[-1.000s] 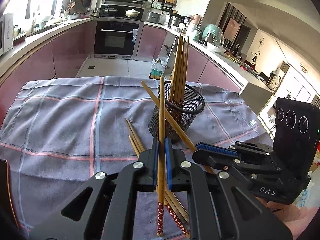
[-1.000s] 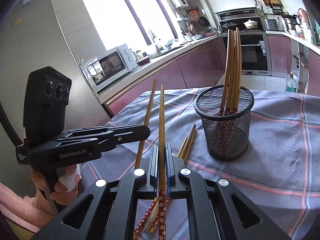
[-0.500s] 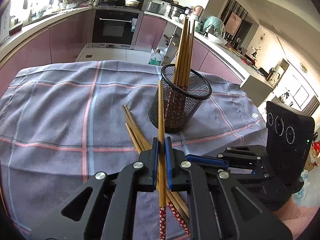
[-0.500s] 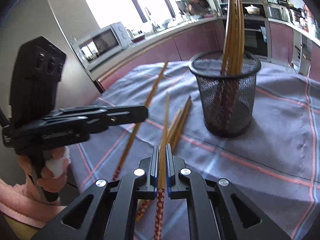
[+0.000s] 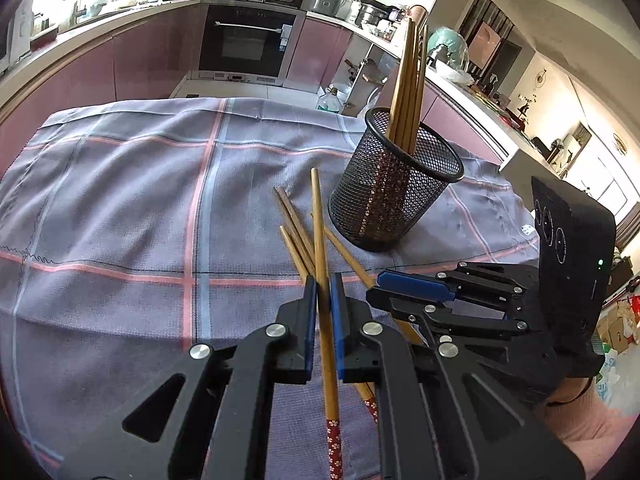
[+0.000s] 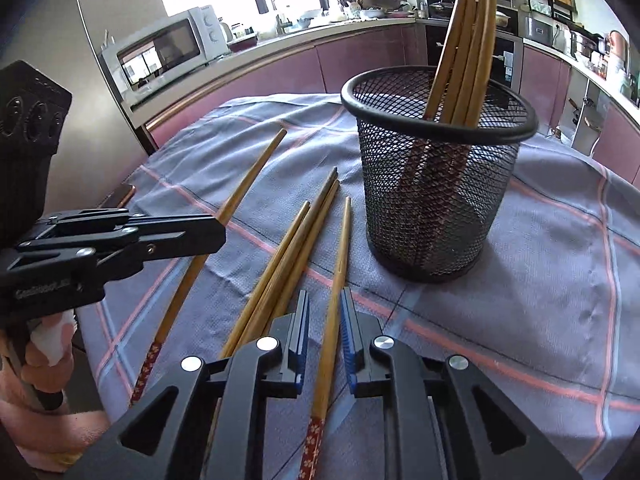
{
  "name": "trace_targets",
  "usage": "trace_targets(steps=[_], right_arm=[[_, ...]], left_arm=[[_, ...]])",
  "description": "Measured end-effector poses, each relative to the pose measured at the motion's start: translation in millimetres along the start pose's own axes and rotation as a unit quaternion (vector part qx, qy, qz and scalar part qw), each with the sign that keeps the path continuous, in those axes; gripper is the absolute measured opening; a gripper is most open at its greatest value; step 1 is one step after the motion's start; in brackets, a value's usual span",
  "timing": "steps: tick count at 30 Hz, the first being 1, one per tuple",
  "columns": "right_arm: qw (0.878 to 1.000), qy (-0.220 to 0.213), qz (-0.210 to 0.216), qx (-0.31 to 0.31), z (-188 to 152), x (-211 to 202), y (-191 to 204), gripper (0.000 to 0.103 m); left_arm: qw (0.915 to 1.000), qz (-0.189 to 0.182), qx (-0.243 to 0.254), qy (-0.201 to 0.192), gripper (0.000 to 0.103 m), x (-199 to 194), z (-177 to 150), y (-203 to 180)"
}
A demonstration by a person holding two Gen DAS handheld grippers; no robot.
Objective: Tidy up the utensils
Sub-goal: 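Carry the upright chopstick with the right gripper over the mesh cup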
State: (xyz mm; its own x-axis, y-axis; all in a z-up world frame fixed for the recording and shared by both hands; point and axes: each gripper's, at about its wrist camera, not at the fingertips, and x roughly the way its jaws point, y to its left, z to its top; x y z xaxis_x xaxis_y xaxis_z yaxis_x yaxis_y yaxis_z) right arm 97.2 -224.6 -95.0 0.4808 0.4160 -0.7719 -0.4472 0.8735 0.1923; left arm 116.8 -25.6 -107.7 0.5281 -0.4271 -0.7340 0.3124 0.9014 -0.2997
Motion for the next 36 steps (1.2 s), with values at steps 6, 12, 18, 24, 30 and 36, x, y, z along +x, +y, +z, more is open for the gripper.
trace_targets(steps=[6, 12, 18, 24, 30, 36], right_arm=[[0.999, 0.009, -0.028, -0.019, 4, 11, 1, 0.009], [1.000, -0.006, -0.013, 0.004, -2, 1, -7, 0.005], [0.998, -0.052, 0.015, 0.011, -1, -29, -7, 0.005], [0.995, -0.097, 0.032, 0.007, 1, -59, -4, 0.005], [0.994, -0.103, 0.033, 0.006, 2, -64, -4, 0.005], [0.995, -0.095, 0.035, 0.011, 0, -61, -6, 0.005]], left_arm=[[1.0000, 0.001, 0.001, 0.001, 0.008, 0, -1, -2], [1.0000, 0.000, 0.005, -0.005, 0.008, -5, -1, -4], [0.9997, -0.003, 0.009, -0.021, 0.008, -16, 4, -9], [0.9990, 0.001, 0.022, -0.038, 0.008, -27, 9, -16], [0.9988, 0.044, 0.022, -0.003, 0.012, -3, 4, -5], [0.9940, 0.095, 0.044, 0.030, 0.022, 26, -7, -4]])
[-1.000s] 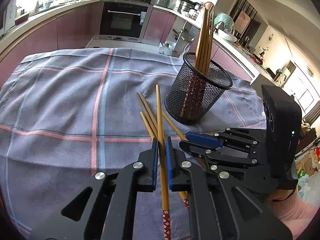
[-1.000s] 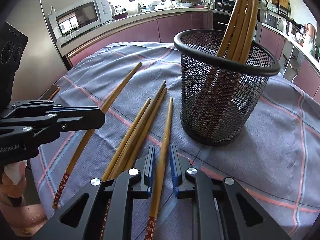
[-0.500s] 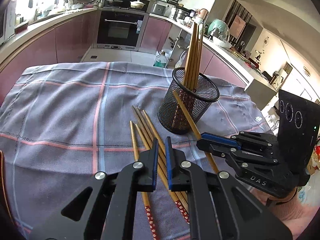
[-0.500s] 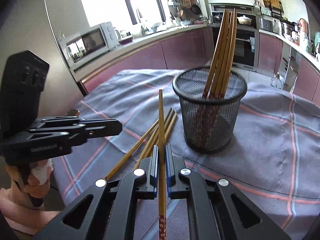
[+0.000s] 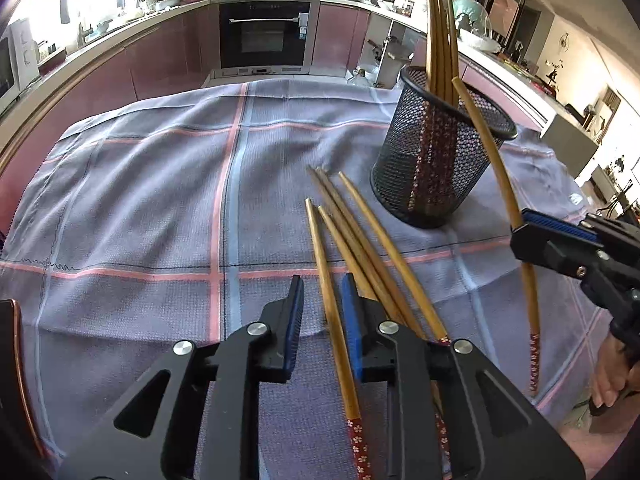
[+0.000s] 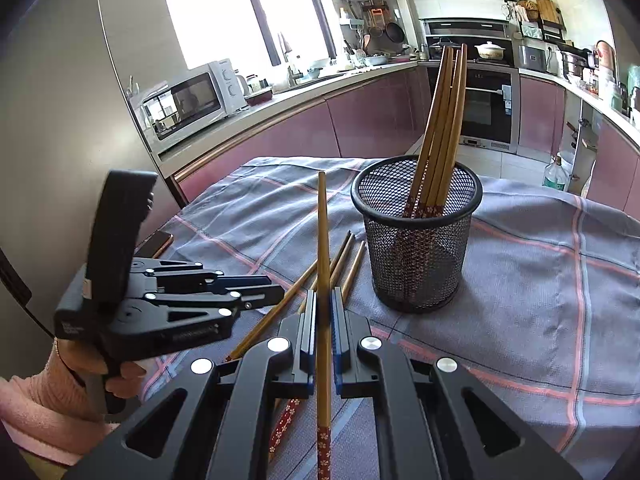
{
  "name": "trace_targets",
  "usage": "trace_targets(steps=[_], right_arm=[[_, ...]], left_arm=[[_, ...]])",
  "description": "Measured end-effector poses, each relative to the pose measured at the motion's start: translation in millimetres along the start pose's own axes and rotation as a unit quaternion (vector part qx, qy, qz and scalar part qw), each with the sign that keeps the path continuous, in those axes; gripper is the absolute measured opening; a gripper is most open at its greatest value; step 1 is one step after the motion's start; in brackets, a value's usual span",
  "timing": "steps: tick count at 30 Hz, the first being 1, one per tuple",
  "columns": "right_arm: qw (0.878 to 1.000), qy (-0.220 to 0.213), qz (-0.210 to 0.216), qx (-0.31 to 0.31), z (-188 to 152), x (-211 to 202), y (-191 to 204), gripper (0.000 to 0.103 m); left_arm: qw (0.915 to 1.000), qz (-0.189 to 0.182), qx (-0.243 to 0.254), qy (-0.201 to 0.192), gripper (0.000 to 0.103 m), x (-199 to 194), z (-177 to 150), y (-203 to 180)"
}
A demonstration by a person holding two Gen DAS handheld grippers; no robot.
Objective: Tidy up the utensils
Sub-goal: 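Carry the upright chopstick with the right gripper over the mesh cup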
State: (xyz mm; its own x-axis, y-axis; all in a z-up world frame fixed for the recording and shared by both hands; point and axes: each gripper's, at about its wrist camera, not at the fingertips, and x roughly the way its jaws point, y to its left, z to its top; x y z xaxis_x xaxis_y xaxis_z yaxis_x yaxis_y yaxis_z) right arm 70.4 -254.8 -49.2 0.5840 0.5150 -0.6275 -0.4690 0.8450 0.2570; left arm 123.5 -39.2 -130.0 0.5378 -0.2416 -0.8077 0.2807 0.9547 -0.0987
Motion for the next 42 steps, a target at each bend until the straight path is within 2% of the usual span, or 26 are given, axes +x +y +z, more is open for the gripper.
trace_targets(steps=[7, 11, 16, 25, 33, 42], right_arm=[[1.000, 0.001, 0.001, 0.002, -1, 1, 0, 0.005], [1.000, 0.000, 0.002, 0.001, 0, 1, 0, 0.005], [1.000, -0.006, 0.003, 0.001, 0, -2, 0, 0.005], [1.000, -0.016, 0.009, 0.006, 0, -7, 0, 0.005], [0.999, -0.035, 0.016, 0.008, 5, -19, -2, 0.005], [0.997, -0.069, 0.020, 0.004, 19, -36, -3, 0.005]], left_arm=[[0.9987, 0.039, 0.031, 0.005, 0.022, 14, -5, -10], [0.9987, 0.038, 0.032, 0.004, 0.010, 14, -4, -15], [0.9991, 0.037, 0.019, 0.002, 0.008, 14, -4, -15], [0.9999, 0.012, -0.001, -0.011, 0.007, -4, -3, -11], [0.9983, -0.024, -0.011, -0.051, 0.007, -41, 7, -9], [0.9914, -0.078, -0.017, -0.103, 0.007, -88, 22, -7]])
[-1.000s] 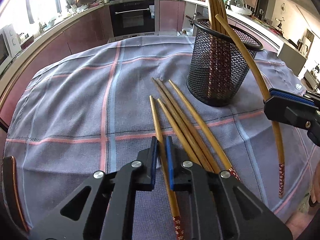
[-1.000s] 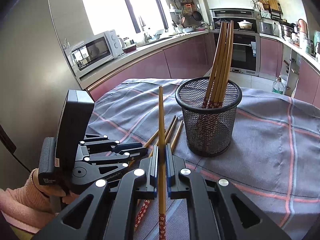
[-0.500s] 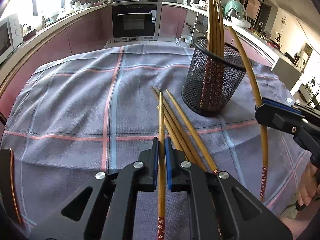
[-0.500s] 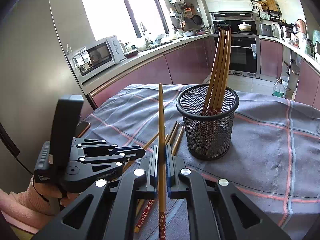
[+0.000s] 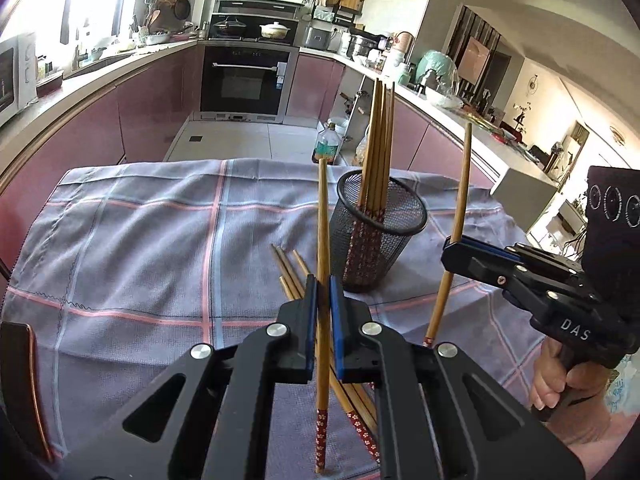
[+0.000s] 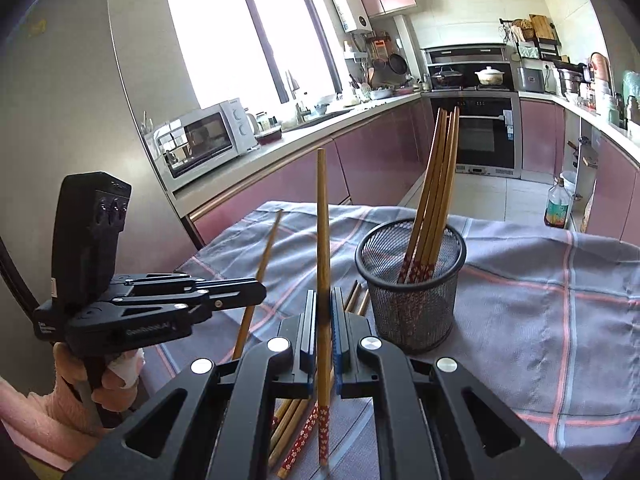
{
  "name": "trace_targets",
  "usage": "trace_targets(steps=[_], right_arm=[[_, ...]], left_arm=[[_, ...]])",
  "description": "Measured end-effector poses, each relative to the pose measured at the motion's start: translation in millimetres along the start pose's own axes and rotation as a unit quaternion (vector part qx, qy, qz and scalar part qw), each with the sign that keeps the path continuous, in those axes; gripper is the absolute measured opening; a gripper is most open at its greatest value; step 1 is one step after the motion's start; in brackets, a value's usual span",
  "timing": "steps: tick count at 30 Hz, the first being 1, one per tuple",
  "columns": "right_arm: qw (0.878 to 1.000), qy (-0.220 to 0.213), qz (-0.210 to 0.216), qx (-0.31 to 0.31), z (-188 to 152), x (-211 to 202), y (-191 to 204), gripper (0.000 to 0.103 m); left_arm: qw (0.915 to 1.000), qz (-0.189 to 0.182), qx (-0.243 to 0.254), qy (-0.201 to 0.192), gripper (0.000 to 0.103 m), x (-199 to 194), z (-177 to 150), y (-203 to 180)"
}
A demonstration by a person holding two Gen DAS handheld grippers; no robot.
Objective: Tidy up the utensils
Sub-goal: 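Lower the chopstick into the mesh cup and open the right gripper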
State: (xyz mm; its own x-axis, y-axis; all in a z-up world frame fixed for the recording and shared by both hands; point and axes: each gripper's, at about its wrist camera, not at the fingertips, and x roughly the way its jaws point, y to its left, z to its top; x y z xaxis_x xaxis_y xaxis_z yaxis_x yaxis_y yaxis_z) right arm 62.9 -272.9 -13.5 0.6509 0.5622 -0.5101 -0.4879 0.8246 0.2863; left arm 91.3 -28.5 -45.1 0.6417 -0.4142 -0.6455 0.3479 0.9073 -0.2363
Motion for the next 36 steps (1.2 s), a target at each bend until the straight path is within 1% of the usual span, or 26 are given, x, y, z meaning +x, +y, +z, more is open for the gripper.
trace_targets(steps=[3, 10, 18, 26, 32, 36], right_arm=[[1.000, -0.012, 0.000, 0.001, 7, -5, -2, 0.005], [0.999, -0.036, -0.007, -0.004, 21, -16, -5, 0.005], [0.998, -0.063, -0.016, -0.016, 40, -29, -4, 0.005], [0.995, -0.090, -0.024, -0.025, 59, -42, -5, 0.005], [0.993, -0.113, -0.037, -0.025, 74, -52, -10, 0.005], [0.991, -0.126, -0.046, -0.021, 83, -54, -17, 0.005]], left_arm=[[0.9997, -0.013, 0.000, -0.019, 0.007, -13, 9, -2], [0.9981, -0.029, 0.003, -0.054, 0.007, -39, 30, -10], [0.9948, -0.037, 0.007, -0.095, 0.007, -63, 56, -18], [0.9910, -0.048, 0.015, -0.124, 0.007, -80, 85, -31], [0.9880, -0.047, 0.027, -0.145, 0.007, -87, 107, -46], [0.9872, -0.034, 0.036, -0.152, 0.007, -85, 120, -57]])
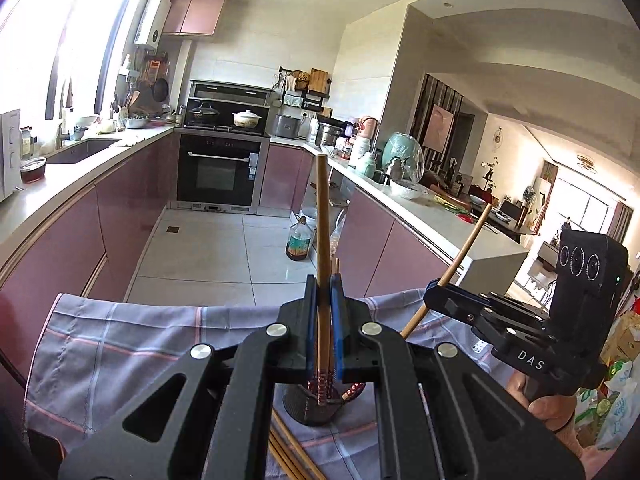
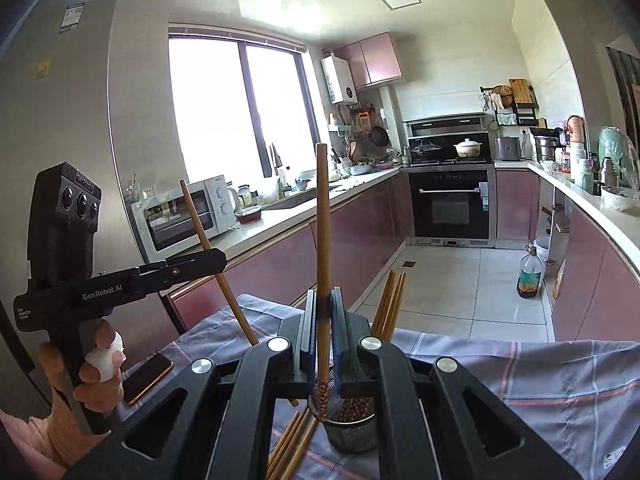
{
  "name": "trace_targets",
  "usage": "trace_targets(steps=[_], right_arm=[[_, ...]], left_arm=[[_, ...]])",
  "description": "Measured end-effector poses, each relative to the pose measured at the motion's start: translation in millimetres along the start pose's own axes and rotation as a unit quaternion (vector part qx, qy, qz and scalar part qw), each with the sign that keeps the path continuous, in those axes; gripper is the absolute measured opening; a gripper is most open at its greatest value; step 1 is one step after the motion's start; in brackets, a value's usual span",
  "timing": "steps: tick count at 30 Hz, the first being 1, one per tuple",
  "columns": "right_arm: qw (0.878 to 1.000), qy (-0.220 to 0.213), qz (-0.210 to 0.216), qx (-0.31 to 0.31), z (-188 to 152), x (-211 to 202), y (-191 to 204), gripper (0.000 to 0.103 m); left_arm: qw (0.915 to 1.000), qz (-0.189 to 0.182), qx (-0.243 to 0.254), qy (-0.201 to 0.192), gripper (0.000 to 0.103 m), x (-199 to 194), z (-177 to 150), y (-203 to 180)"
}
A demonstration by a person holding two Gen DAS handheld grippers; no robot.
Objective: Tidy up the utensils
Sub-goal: 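Lower the chopstick into the mesh cup and open the right gripper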
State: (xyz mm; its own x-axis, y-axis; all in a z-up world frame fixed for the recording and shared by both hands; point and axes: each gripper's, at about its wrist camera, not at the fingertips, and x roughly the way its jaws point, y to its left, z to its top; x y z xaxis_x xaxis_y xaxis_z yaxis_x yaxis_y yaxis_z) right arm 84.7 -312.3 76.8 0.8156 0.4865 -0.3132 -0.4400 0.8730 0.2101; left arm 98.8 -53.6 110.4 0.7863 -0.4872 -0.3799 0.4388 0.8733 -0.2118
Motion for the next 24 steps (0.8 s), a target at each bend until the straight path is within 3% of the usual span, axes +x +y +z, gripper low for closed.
trace_targets(steps=[6, 16, 24], right_arm=[[1.000, 0.009, -0.018, -0.003, 3, 15, -7, 0.005], [0.996, 0.080, -0.026, 0.003, -21, 55, -19, 0.005], [0.991, 0.128, -0.037, 0.007, -34, 82, -26, 0.006]], left_arm=[[0.9998, 0.008, 0.010, 0.014, 0.007, 24, 6, -8], [0.9954, 0.024, 0.021, 0.091, 0.007, 82, -20, -3], [0.9871, 0.037, 0.038, 0.151, 0.008, 128, -39, 8]])
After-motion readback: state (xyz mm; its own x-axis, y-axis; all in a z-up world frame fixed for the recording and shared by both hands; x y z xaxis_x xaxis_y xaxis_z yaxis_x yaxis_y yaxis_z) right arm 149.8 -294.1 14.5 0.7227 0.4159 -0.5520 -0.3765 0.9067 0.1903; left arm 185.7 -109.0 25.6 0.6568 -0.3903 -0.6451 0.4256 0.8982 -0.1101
